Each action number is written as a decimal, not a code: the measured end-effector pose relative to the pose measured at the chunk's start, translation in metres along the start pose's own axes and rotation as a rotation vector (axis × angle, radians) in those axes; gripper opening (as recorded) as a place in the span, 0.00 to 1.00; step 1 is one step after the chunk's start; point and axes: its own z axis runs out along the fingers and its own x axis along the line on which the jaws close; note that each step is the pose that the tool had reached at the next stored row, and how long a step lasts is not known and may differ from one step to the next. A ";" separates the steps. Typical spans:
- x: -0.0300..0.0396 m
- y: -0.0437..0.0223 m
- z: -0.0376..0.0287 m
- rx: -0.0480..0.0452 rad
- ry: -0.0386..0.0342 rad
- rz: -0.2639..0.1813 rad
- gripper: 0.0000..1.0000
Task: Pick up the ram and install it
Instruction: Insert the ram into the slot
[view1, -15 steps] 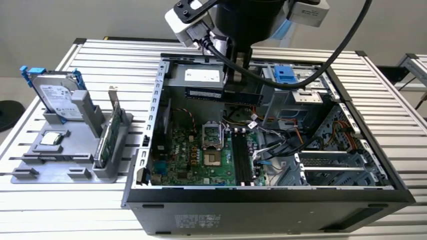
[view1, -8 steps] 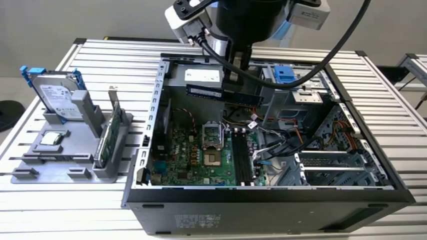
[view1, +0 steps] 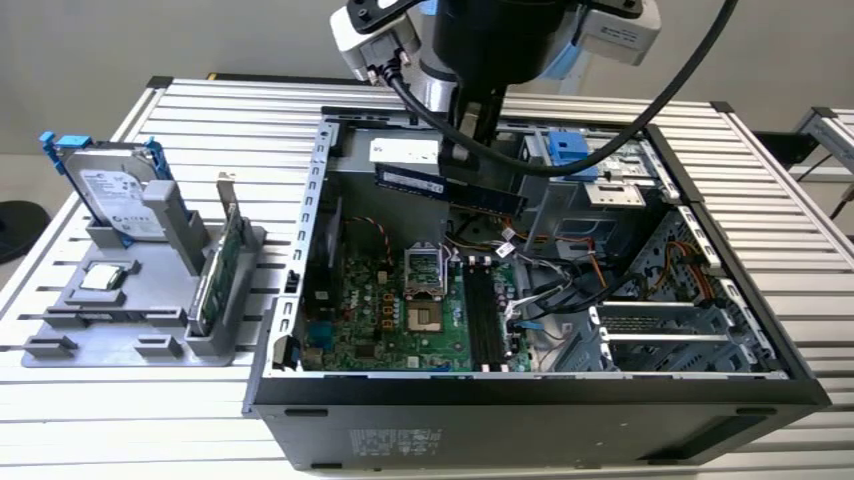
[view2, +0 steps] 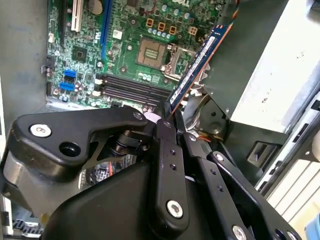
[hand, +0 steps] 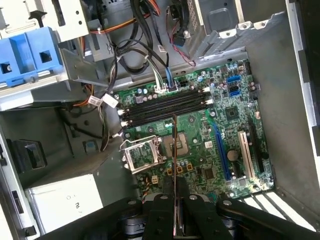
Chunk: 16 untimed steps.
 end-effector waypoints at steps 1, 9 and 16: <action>0.0000 0.0001 0.0000 0.0001 0.0004 0.010 0.00; 0.0002 0.0008 0.0000 0.0014 0.0031 0.091 0.00; 0.0004 0.0013 -0.0001 0.0026 0.0055 0.164 0.00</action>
